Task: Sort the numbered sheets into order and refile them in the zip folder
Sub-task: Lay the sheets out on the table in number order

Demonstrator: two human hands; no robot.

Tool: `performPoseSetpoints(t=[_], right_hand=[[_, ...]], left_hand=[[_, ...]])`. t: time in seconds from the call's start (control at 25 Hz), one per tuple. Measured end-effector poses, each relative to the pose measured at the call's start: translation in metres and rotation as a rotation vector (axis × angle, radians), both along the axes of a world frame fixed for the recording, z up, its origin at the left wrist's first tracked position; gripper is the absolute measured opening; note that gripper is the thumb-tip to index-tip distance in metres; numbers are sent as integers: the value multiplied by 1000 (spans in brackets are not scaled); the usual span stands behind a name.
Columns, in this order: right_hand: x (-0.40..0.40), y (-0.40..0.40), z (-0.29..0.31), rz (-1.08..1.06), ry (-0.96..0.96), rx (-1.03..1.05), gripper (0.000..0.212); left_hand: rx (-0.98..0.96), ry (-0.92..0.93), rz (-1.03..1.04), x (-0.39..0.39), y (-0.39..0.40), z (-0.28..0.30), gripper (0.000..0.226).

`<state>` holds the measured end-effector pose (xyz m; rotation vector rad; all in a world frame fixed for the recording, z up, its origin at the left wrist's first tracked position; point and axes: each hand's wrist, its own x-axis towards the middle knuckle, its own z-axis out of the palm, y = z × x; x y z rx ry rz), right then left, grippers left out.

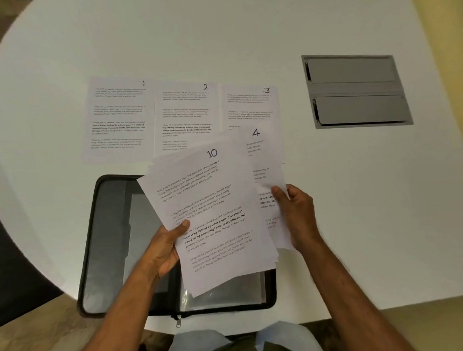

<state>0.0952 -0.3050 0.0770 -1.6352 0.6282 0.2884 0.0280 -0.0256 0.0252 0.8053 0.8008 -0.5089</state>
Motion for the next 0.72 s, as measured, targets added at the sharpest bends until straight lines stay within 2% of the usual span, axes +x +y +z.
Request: performPoseSetpoints(t=[0.24, 0.36, 0.72], right_hand=[[0, -56, 3, 9, -43, 19, 11], [7, -94, 4, 19, -59, 21, 12], [62, -208, -3, 24, -113, -43, 17]], left_hand=[[50, -3, 56, -9, -34, 7, 46], [62, -17, 117, -16, -66, 10, 55], [138, -9, 128, -14, -174, 15, 39]])
